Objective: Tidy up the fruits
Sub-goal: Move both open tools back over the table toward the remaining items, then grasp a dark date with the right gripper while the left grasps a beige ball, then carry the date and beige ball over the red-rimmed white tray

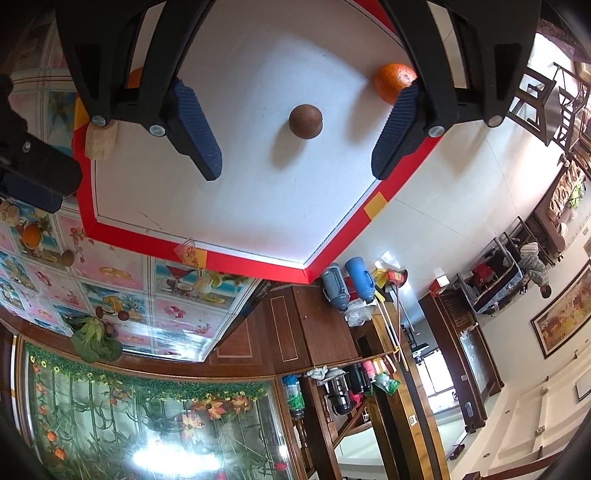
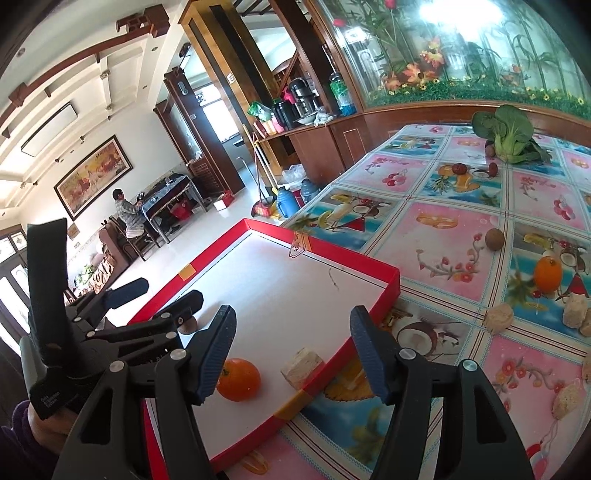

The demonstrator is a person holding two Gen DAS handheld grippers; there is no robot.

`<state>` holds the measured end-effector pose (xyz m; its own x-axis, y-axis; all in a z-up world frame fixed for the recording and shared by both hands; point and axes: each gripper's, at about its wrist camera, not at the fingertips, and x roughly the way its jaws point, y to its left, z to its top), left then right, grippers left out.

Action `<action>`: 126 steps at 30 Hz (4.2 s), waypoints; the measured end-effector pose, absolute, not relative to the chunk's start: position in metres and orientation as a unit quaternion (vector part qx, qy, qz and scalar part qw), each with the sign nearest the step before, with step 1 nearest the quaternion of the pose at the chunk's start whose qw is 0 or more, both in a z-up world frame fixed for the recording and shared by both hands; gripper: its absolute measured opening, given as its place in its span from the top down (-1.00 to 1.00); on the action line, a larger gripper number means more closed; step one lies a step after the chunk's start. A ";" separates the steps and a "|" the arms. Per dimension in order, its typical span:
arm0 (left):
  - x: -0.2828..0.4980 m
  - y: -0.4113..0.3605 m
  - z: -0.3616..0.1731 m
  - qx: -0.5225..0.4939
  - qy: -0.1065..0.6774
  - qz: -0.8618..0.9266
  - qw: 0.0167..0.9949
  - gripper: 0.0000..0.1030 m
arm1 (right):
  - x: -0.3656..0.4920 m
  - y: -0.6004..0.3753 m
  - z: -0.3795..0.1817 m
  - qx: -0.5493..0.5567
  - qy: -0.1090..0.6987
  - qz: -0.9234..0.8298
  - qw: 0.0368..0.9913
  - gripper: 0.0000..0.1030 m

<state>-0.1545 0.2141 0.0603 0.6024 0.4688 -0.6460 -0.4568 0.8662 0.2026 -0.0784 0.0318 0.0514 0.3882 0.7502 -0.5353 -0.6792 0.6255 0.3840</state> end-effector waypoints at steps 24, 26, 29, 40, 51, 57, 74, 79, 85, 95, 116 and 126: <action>-0.143 0.169 0.076 0.044 0.360 0.183 0.914 -0.66 | -0.056 -0.063 0.058 0.063 0.325 0.343 0.879 -0.24; -0.136 0.151 0.077 0.061 0.362 0.150 0.918 -0.66 | -0.049 -0.098 0.057 0.066 0.320 0.306 0.894 -0.24; -0.125 0.133 0.075 0.068 0.374 0.117 0.918 -0.66 | -0.041 -0.143 0.054 0.071 0.324 0.265 0.906 -0.24; -0.088 0.064 0.050 0.106 0.414 0.026 0.904 -0.66 | -0.032 -0.169 0.035 0.005 0.372 0.228 0.900 -0.23; -0.050 0.057 0.036 0.087 0.437 0.013 0.895 -0.66 | -0.023 -0.165 0.018 -0.016 0.397 0.217 0.891 0.30; -0.053 0.041 0.035 0.073 0.450 -0.030 0.890 -0.66 | -0.019 -0.171 0.017 0.004 0.417 0.234 0.878 0.39; -0.071 -0.006 0.041 0.107 0.445 -0.101 0.884 -0.66 | -0.023 -0.182 0.018 0.000 0.438 0.231 0.869 0.39; -0.075 0.001 0.042 0.097 0.446 -0.103 0.884 -0.66 | -0.024 -0.176 0.015 -0.019 0.439 0.232 0.868 0.39; -0.076 -0.007 0.037 0.106 0.449 -0.116 0.879 -0.66 | -0.019 -0.167 0.014 -0.040 0.424 0.208 0.880 0.39; -0.060 -0.026 0.027 0.105 0.469 -0.142 0.865 -0.66 | -0.020 -0.167 0.015 -0.070 0.412 0.174 0.892 0.66; -0.043 -0.056 0.015 0.099 0.482 -0.186 0.851 0.39 | -0.018 -0.203 0.033 0.043 0.394 0.146 0.906 0.66; -0.045 -0.051 0.017 0.083 0.476 -0.185 0.856 0.49 | -0.014 -0.218 0.036 0.076 0.385 0.131 0.910 0.66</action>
